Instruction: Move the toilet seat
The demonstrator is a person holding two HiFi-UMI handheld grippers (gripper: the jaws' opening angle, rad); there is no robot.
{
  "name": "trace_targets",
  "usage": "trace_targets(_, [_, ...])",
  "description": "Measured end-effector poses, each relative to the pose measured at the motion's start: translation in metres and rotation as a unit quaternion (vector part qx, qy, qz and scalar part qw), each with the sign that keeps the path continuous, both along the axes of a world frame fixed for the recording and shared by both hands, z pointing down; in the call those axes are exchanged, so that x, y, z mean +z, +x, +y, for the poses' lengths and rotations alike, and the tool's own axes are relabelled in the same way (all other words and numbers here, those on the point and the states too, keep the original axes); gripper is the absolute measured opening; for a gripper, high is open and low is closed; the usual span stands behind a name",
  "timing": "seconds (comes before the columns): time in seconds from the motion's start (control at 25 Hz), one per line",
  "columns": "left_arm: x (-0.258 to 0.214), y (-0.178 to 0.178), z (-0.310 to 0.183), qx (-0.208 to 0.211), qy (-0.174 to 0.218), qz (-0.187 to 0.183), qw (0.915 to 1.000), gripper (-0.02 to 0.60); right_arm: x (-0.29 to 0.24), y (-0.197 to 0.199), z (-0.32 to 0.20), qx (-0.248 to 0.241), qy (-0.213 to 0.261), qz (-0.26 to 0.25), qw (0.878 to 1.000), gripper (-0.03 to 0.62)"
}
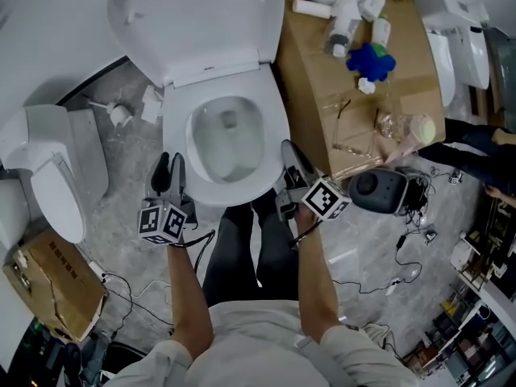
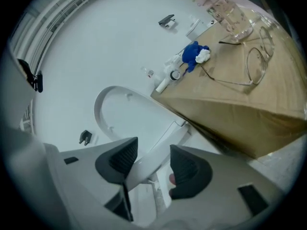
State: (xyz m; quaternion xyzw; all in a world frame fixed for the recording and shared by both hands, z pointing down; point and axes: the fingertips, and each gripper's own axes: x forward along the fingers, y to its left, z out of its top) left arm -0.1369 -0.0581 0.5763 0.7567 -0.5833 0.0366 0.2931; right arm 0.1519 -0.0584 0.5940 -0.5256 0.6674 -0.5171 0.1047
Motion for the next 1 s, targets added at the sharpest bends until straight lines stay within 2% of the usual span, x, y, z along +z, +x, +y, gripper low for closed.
trace_targets(0.04, [-0.002, 0.0, -0.002, -0.001, 0.002, 0.0, 1.0, 0.155, -0.006, 0.0, -0.003, -0.016, 0.014, 0.04, 0.999, 0.212])
trace_targets(0.08, [-0.004, -0.001, -0.004, -0.003, 0.004, 0.002, 1.0, 0.155, -0.014, -0.002, -0.01, -0.045, 0.037, 0.091, 0.994, 0.166])
trace_targets(0.12, [-0.007, -0.002, -0.006, -0.007, 0.007, 0.007, 0.9999, 0.156, -0.023, -0.007, -0.018, -0.081, 0.06, 0.136, 0.986, 0.15])
trace_targets(0.2, [-0.017, -0.006, -0.014, -0.021, 0.02, 0.022, 0.9993, 0.156, -0.036, -0.02, -0.038, -0.146, 0.083, 0.178, 0.97, 0.152])
trace_targets(0.24, [-0.022, -0.009, -0.018, -0.029, 0.027, 0.03, 0.9988, 0.156, -0.039, -0.026, -0.045, -0.166, 0.088, 0.184, 0.965, 0.152])
trace_targets(0.32, [-0.031, -0.013, -0.026, -0.041, 0.038, 0.046, 0.9974, 0.156, -0.045, -0.03, -0.053, -0.176, 0.097, 0.191, 0.961, 0.152])
trace_targets(0.56, [-0.042, -0.015, -0.04, -0.04, 0.045, 0.054, 0.9967, 0.155, -0.061, -0.032, -0.064, -0.15, 0.124, 0.208, 0.959, 0.15])
trace_targets(0.68, [-0.051, -0.016, -0.048, -0.037, 0.05, 0.061, 0.9962, 0.155, -0.075, -0.032, -0.069, -0.138, 0.144, 0.199, 0.96, 0.15])
trace_targets(0.84, [-0.065, -0.02, -0.06, -0.037, 0.06, 0.093, 0.9932, 0.155, -0.095, -0.032, -0.08, -0.124, 0.172, 0.173, 0.962, 0.15])
trace_targets(1.0, [-0.076, -0.021, -0.067, -0.03, 0.073, 0.119, 0.9897, 0.155, -0.109, -0.034, -0.088, -0.131, 0.192, 0.153, 0.96, 0.15])
